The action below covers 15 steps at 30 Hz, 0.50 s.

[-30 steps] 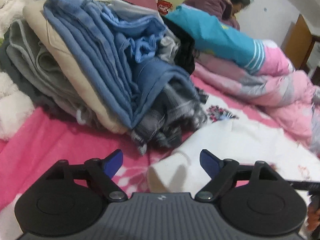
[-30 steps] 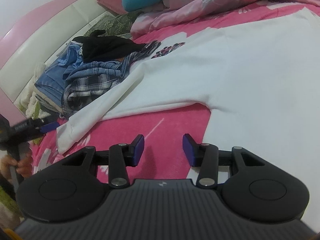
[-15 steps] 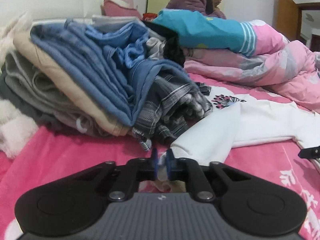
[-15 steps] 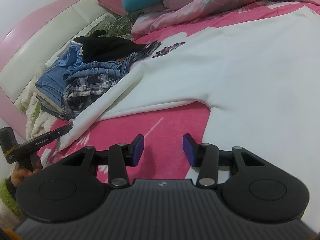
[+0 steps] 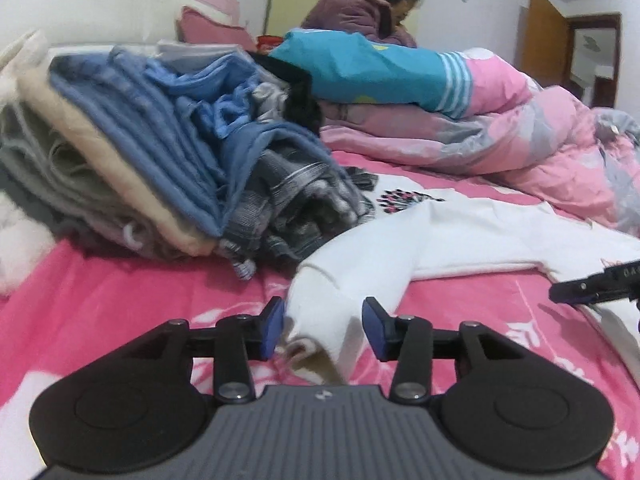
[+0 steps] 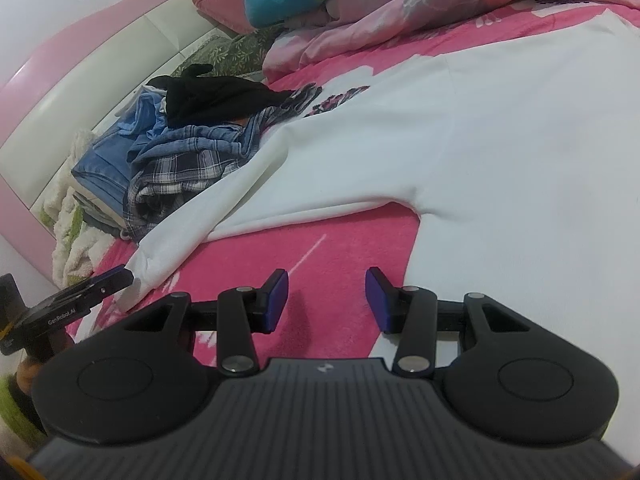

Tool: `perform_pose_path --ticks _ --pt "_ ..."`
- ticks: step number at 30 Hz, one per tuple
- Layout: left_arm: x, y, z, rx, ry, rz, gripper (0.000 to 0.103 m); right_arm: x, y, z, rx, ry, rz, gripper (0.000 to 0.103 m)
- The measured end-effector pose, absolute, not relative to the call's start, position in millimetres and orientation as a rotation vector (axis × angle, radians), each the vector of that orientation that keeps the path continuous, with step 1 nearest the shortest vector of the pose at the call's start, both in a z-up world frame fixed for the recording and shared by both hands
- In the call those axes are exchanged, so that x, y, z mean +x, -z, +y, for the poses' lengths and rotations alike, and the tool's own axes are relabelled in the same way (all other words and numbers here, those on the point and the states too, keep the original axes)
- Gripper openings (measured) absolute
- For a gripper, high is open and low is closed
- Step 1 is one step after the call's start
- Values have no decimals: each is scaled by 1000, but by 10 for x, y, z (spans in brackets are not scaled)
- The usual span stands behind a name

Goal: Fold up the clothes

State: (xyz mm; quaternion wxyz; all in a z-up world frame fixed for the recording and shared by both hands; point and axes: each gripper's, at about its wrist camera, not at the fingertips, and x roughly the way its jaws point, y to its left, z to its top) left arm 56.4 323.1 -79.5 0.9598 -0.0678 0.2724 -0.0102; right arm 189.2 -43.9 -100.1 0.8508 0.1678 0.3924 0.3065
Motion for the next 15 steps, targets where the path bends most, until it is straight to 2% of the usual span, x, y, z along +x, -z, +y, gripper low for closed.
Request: perform_pose_path --ticks 3,5,6,10,15 --pt "563 820 3270 -163 22 549 38 1891 1004 -438 352 -644 824 42" --pt "555 816 3245 -148 30 536 17 1888 1009 -437 352 -644 822 42" --pt "550 808 3219 -132 29 525 14 1886 1011 -436 351 -644 821 42" --pt "505 665 3121 -69 8 439 11 1882 1011 -427 346 -643 818 42" --pt "605 191 3277 -93 -39 331 10 1891 1014 -419 337 -644 818 42"
